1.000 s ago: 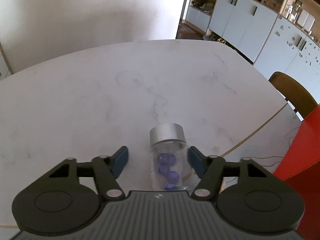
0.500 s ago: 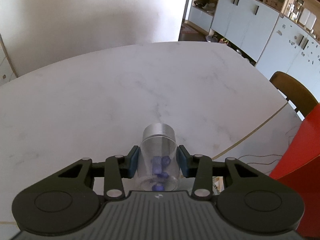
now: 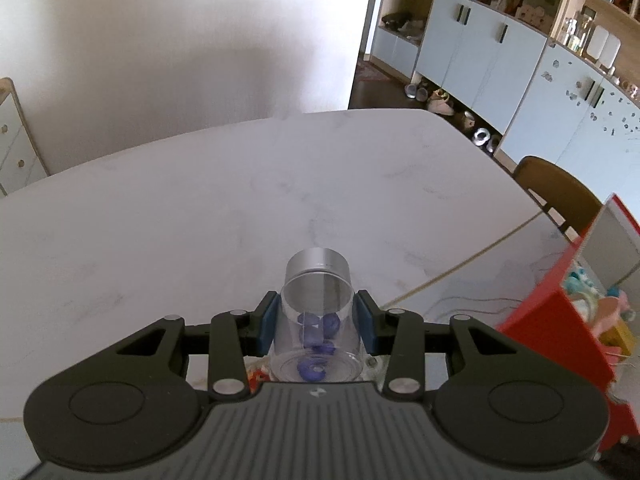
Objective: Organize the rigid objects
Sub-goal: 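Grasp the purple-bead jar with left tool while right tool grasps the green highlighter, then carry the bead jar and highlighter over the red box with both tools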
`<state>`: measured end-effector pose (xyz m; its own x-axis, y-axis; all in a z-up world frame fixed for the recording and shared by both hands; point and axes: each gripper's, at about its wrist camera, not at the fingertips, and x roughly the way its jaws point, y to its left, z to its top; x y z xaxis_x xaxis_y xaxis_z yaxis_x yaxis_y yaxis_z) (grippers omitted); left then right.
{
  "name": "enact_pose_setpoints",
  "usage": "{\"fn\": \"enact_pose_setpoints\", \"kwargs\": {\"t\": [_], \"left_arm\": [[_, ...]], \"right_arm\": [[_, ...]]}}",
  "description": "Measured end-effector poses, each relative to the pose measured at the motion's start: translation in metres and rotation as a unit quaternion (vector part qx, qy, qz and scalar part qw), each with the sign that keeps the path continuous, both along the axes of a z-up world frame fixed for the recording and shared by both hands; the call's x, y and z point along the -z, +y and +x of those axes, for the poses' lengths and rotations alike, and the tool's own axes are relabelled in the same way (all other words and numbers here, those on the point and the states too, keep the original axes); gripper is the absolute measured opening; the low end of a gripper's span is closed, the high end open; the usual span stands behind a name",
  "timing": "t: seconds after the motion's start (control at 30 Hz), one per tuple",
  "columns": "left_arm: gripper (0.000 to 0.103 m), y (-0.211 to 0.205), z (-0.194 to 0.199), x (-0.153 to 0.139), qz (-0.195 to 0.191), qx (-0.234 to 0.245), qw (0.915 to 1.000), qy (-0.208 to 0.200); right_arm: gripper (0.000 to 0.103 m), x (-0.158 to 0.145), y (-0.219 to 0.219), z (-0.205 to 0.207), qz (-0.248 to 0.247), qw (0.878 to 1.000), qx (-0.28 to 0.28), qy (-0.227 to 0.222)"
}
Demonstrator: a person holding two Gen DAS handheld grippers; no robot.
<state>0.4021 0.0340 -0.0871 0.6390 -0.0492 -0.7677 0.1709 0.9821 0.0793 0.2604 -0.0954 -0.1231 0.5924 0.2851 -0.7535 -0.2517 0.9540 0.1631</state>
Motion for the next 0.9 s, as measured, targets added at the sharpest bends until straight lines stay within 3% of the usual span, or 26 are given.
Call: {"fn": "enact_pose_setpoints", "kwargs": {"t": [0.43,0.9], "left_arm": [[0.04,-0.03,-0.065,-0.049,-0.009,0.026,0.9995,-0.013],[0.04,-0.087,-0.122,-0.076,-0.031,0.066,0.9972,-0.018]], "right_arm": [[0.015,-0.055,-0.046,-0.031,0.04,0.998,-0.009,-0.042],[0.015,-0.059,-0.113,-0.034,0.042,0.998,-0.003,-0.056]]}}
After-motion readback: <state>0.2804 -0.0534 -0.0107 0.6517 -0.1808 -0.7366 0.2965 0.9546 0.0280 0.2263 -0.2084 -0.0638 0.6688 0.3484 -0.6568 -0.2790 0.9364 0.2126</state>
